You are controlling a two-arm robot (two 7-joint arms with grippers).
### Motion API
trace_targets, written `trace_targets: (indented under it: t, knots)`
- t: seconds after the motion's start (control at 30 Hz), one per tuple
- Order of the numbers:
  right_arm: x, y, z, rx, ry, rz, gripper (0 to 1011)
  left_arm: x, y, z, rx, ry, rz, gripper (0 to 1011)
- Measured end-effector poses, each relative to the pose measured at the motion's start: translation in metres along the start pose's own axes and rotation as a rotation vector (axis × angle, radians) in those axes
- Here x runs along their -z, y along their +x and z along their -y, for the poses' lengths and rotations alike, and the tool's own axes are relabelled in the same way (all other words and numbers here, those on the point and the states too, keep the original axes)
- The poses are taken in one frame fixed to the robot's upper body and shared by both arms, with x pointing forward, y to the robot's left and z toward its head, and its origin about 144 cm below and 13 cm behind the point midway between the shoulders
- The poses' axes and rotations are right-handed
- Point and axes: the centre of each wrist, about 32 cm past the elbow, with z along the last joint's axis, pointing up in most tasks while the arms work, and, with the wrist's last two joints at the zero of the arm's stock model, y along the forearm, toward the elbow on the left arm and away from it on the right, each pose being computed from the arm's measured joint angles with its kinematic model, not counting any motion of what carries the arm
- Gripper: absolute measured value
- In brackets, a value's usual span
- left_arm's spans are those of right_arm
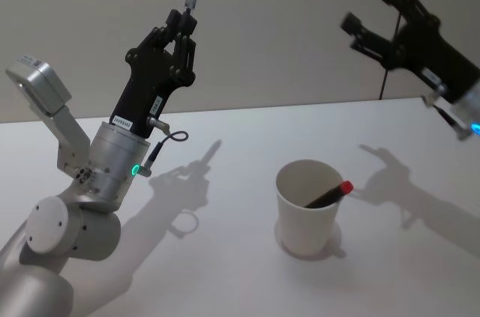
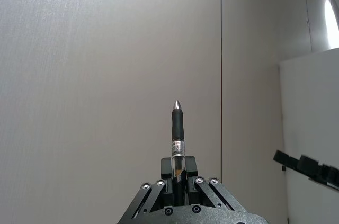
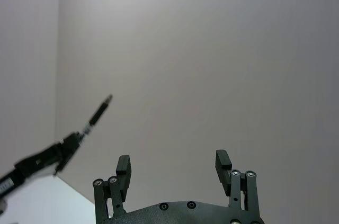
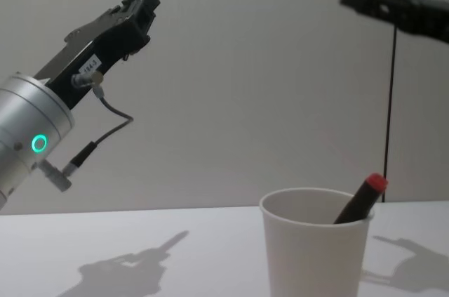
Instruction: Place the pen into the pen holder.
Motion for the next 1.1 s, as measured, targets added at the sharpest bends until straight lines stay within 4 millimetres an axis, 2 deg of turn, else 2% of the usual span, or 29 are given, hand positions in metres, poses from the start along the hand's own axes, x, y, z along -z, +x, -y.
trace_targets:
  t: [0.07,0.1,0.37,0.47,0.5,0.57,0.8,1.1]
  knots:
    - [0.0,-0.003,-0.014,-0.027,0.061,-0.016,1001,0.0,0.0,0.0,0.0,-0.003,0.0,150]
    - [0.0,-0.003,-0.014,-0.027,0.061,-0.016,1001,0.0,0.0,0.0,-0.001,-0.004,-0.001,150]
    - [0.002,-0.012,-0.055,-0.108,0.236,-0.06,1002,0.0,0.0,0.001,-0.002,-0.013,-0.001,150]
    - [0.001,-0.017,-0.076,-0.143,0.314,-0.079,1002,0.0,0.0,0.001,-0.002,-0.014,-0.001,150]
    - [0.001,-0.017,-0.076,-0.143,0.314,-0.079,1002,0.0,0.0,0.001,-0.002,-0.014,-0.001,150]
    - [0.0,-0.02,-0.091,-0.169,0.371,-0.091,1002,0.0,0.0,0.001,-0.003,-0.016,-0.001,150]
    - [-0.001,-0.025,-0.113,-0.206,0.449,-0.107,1002,0.0,0.0,0.001,-0.002,-0.019,-0.001,150]
    - [-0.003,-0.029,-0.127,-0.228,0.495,-0.115,1002,0.0,0.0,0.001,-0.002,-0.02,-0.002,150]
